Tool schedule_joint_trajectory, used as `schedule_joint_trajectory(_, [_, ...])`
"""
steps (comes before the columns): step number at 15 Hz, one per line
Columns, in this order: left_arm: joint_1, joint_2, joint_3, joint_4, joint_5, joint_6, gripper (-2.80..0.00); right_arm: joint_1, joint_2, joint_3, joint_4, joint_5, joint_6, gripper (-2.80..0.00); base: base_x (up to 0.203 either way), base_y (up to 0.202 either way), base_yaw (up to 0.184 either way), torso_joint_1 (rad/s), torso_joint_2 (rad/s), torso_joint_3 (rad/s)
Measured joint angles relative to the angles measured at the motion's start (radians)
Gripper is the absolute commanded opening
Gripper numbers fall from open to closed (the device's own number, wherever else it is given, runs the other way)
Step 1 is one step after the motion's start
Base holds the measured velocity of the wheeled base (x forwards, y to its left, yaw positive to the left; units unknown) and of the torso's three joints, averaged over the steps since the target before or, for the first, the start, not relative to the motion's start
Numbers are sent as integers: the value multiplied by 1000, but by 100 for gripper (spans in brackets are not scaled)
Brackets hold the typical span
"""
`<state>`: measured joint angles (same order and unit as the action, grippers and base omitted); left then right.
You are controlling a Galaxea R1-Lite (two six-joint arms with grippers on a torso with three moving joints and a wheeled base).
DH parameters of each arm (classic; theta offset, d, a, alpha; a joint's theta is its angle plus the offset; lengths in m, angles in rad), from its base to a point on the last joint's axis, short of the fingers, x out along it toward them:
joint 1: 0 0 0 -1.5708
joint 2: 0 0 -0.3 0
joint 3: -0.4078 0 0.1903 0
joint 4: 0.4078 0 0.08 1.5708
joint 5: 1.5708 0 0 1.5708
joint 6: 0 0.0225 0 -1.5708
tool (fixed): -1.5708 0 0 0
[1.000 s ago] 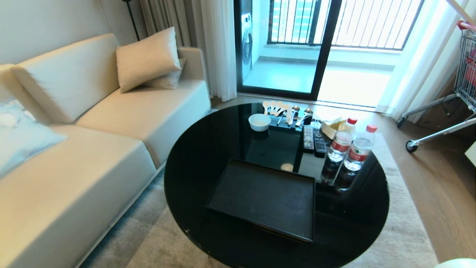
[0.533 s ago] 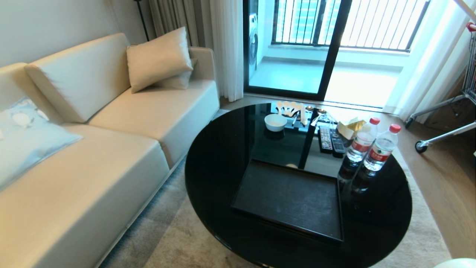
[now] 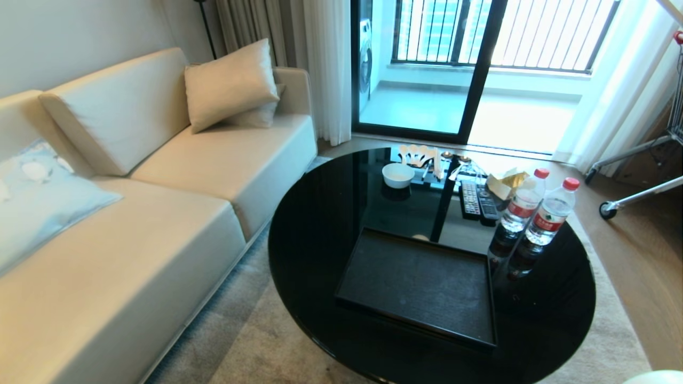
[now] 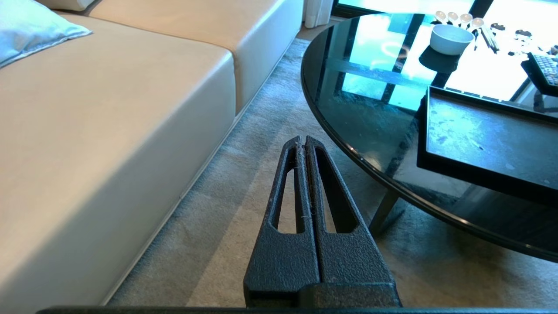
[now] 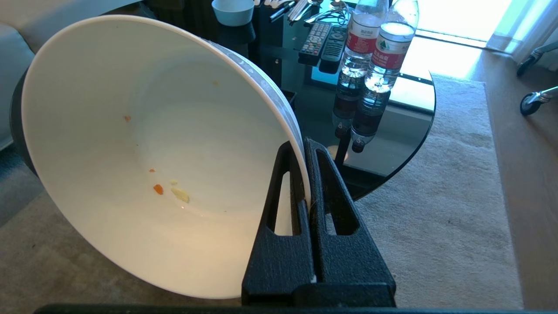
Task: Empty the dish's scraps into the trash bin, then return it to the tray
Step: Put the bowl back to the table
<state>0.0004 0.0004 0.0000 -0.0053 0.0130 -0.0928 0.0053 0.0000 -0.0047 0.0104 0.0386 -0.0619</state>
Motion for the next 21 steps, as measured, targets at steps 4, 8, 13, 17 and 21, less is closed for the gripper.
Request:
schedule_joint_trajectory(4, [0,0,0,0,0,0,-280,0,0,0,-1,0,-4,-280,0,0,0,0,0,0])
schedule_joint_trajectory(8, [0,0,0,0,0,0,-280,1,0,-3,19,0,-8,-280,0,0,0,0,0,0])
schedule_joint_trajectory(13, [0,0,0,0,0,0,-280,1,71,-58,21,30,-19,-280,0,0,0,0,0,0])
schedule_joint_trajectory(17, [0,0,0,0,0,0,-280,3,255,-172,-1,44,-19,-280,0,0,0,0,0,0])
schedule_joint_trajectory(21, [0,0,0,0,0,0,-280,4,533,-291,-58,46,-18,-280,0,0,0,0,0,0])
